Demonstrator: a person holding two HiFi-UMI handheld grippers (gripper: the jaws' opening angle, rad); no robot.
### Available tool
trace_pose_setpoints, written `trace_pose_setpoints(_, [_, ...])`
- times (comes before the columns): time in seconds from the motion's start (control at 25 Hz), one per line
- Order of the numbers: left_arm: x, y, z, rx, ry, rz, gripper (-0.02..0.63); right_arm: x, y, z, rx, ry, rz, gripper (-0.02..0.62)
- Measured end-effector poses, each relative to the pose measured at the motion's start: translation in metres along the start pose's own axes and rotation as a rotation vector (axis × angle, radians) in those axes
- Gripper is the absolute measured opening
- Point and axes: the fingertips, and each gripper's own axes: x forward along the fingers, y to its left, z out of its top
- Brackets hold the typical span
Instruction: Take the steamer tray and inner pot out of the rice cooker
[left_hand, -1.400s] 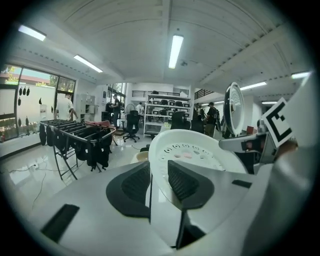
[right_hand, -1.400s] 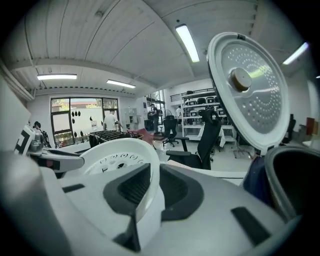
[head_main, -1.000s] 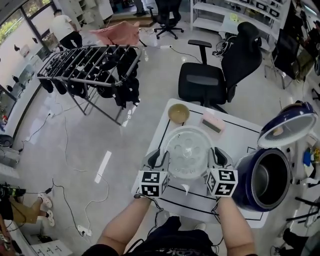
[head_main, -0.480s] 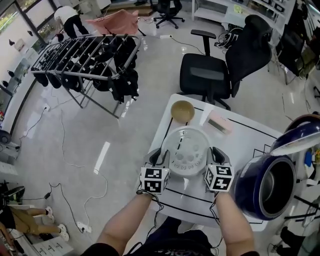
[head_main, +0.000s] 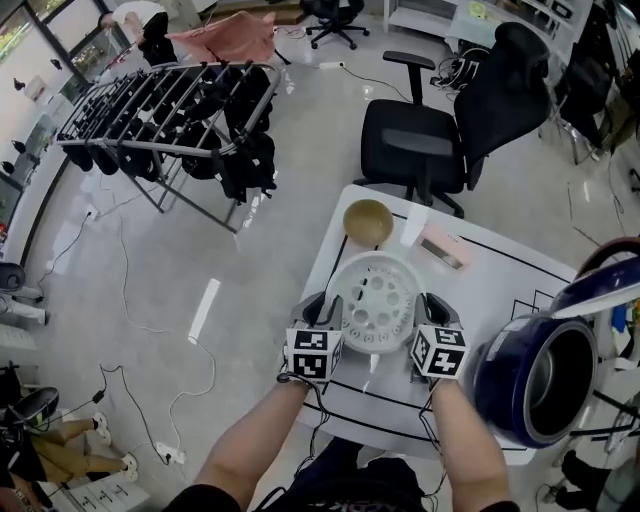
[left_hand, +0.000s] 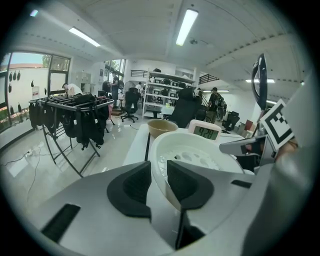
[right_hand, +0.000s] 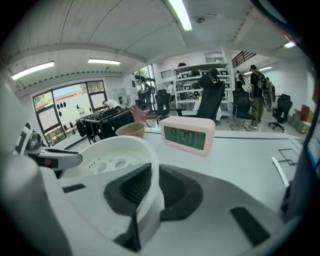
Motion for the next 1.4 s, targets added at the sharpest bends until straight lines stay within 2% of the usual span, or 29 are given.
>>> trace_pose_setpoints(0.32, [0.009,0.003,-0.006,-0.016,0.016,-0.004,0.103,0.005,0.0,0.004,0.022,-0.029,0.024,0.049])
trace_pose_setpoints(0.52, [0.009,0.005,-0.006,0.014,0.014,0.01,0.112,0.005,0.001,0.007,-0.005,-0.045,0.011,0.05])
trace_pose_setpoints(0.72, [-0.002,0.005,0.009,0.033,-0.017,0.018,0.129,-0.006,-0.001,0.018,-0.014,-0.089,0.011,0.063])
trace_pose_setpoints(0.88, [-0.019,-0.006,0.032,0.041,-0.072,0.011,0.132,-0.027,0.003,0.038,-0.014,-0.167,0.038,0.071])
trace_pose_setpoints(1.04, [-0.045,-0.03,0.062,0.046,-0.145,-0.037,0.15,-0.064,0.023,0.07,-0.013,-0.288,0.128,0.099])
trace_pose_setpoints(1.16, [-0.067,-0.057,0.085,0.047,-0.193,-0.097,0.187,-0.106,0.039,0.098,-0.025,-0.389,0.204,0.178])
trace_pose_setpoints(1.28, [-0.091,-0.091,0.108,0.02,-0.228,-0.169,0.241,-0.155,0.045,0.126,-0.063,-0.484,0.236,0.223])
trace_pose_setpoints(1.4, [-0.114,-0.132,0.13,0.042,-0.269,-0.263,0.283,-0.205,0.049,0.151,-0.129,-0.57,0.253,0.251])
